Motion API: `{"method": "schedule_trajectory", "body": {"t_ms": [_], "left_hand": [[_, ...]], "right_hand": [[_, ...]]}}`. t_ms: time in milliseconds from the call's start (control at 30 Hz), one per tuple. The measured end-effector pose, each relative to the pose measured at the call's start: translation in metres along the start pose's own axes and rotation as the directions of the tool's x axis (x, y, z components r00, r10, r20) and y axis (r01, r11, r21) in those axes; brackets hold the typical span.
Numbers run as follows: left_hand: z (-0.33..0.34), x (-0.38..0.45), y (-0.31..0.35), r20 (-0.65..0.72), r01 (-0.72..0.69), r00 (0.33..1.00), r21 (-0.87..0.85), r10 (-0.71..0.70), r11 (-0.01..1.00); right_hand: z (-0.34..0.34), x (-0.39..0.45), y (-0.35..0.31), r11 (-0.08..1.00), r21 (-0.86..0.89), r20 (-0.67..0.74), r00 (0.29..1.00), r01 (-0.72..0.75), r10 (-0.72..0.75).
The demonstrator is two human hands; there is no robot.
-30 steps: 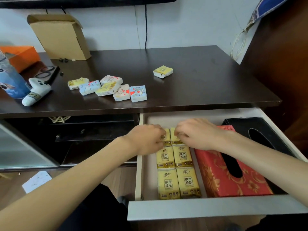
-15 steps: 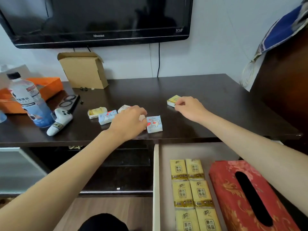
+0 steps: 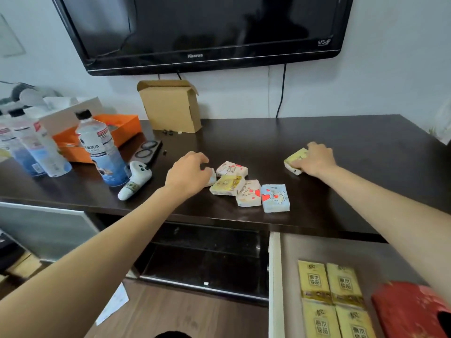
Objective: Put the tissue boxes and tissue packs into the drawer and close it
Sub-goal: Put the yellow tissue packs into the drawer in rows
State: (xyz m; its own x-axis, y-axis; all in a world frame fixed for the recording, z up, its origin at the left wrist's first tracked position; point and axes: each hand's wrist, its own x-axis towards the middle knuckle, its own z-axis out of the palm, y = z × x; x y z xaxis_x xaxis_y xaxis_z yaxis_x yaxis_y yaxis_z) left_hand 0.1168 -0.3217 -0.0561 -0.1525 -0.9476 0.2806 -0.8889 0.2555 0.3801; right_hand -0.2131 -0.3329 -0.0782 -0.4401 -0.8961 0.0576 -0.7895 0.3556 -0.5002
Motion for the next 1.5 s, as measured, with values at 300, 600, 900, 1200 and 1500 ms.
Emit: {"method": "schedule_trajectory", "body": {"t_ms": [300, 600, 900, 1200, 1500], "left_hand": [[-0.005, 0.037, -0.042, -0.054, 0.043, 0.998, 0.014, -0.042, 0.999], [0.004, 0.066, -0.094, 0.236, 0.181, 0.954, 0.028, -0.182, 0.983], [0.003, 0.066, -0.096, 0.116, 0.164, 0.979, 0.027, -0.166, 0.986], [-0.045, -0.003, -0.017, 0.056, 0.113, 0.994, -0.546, -0.098, 0.83], [-0.005, -0.125, 0.096, 0.353, 0.186, 0.897, -0.848, 0.266, 0.497]], "right_hand": [[0.003, -0.017, -0.058, 0.91, 0.389, -0.064, 0.989, 0.145, -0.131], [0.023, -0.042, -0.067, 0.775, 0.631, 0.062, 0.998, -0.034, -0.007], [0.018, -0.065, -0.064, 0.695, 0.718, 0.085, 0.995, -0.031, -0.043], [-0.025, -0.129, -0.021, 0.701, 0.708, 0.147, 0.988, -0.08, -0.037], [-0.079, -0.208, 0.059, 0.744, 0.653, 0.285, 0.956, -0.141, -0.07]]}}
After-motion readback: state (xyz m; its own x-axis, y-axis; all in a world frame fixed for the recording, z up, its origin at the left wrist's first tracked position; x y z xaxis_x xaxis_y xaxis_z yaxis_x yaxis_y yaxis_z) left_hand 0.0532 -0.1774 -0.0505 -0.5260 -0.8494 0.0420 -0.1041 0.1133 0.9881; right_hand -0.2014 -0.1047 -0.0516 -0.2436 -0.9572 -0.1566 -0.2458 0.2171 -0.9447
